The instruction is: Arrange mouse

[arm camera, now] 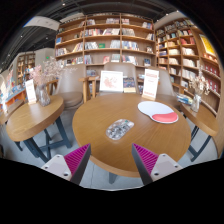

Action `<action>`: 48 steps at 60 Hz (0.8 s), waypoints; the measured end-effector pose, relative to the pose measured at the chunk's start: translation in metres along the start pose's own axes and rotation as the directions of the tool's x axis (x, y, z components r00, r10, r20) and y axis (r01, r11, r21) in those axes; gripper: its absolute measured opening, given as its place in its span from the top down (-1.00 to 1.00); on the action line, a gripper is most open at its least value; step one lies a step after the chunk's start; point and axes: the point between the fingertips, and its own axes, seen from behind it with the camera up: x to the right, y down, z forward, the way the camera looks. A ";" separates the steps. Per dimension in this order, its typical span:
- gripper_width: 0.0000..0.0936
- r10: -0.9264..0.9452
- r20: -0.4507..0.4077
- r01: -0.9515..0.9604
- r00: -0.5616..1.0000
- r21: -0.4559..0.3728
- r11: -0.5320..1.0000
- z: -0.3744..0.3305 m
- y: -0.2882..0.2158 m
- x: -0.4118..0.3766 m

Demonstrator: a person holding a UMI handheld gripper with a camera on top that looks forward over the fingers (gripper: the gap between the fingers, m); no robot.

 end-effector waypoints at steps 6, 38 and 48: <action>-0.82 0.005 -0.006 -0.005 1.000 -0.011 1.000 0.025 0.000 0.000; -0.83 0.033 -0.019 -0.034 0.999 -0.075 0.997 0.106 -0.026 0.007; -0.83 0.029 -0.015 -0.030 0.999 -0.079 0.996 0.121 -0.035 0.005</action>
